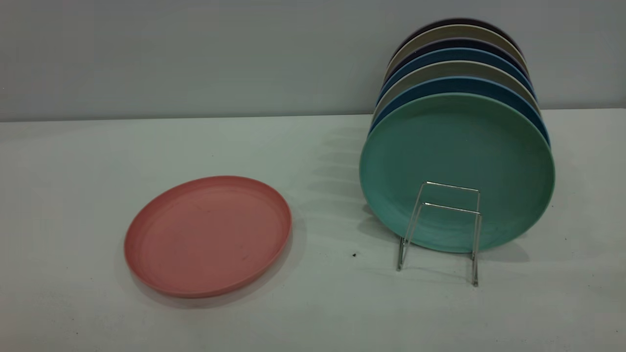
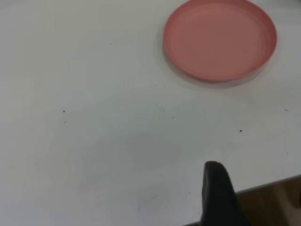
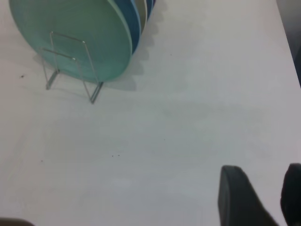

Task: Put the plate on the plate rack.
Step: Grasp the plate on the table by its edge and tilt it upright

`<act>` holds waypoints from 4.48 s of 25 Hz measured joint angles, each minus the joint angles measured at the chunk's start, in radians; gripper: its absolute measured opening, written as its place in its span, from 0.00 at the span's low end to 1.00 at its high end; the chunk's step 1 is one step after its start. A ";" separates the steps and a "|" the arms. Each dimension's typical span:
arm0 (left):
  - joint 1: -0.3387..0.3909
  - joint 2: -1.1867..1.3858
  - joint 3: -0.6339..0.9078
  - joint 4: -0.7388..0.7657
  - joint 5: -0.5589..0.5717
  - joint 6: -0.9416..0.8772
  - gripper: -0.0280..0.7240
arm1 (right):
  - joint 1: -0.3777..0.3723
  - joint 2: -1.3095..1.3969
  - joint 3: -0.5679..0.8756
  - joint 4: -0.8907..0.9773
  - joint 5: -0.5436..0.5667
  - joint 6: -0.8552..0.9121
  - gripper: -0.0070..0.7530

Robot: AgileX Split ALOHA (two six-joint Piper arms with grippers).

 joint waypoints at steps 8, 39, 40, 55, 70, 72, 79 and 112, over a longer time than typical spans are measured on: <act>0.000 0.000 0.000 0.000 0.000 0.000 0.63 | 0.000 0.000 0.000 0.000 0.000 0.000 0.33; -0.044 0.000 0.000 -0.094 0.000 -0.002 0.63 | 0.185 0.000 0.000 0.046 0.000 -0.001 0.33; -0.044 0.000 0.000 -0.094 0.000 -0.004 0.63 | 0.186 0.000 0.000 0.046 0.000 -0.001 0.33; -0.044 0.188 -0.008 0.018 -0.206 -0.219 0.63 | 0.197 0.113 -0.028 0.101 -0.063 0.026 0.33; -0.044 1.022 -0.112 0.042 -0.490 -0.273 0.63 | 0.197 0.709 -0.191 0.102 -0.212 -0.049 0.33; -0.044 1.125 -0.159 0.042 -0.503 -0.270 0.63 | 0.197 0.767 -0.201 0.106 -0.235 -0.057 0.33; -0.044 1.397 -0.295 0.042 -0.548 -0.235 0.63 | 0.197 0.937 -0.239 0.171 -0.316 -0.125 0.33; -0.044 2.296 -0.808 -0.132 -0.658 -0.010 0.63 | 0.197 1.333 -0.350 0.485 -0.511 -0.418 0.33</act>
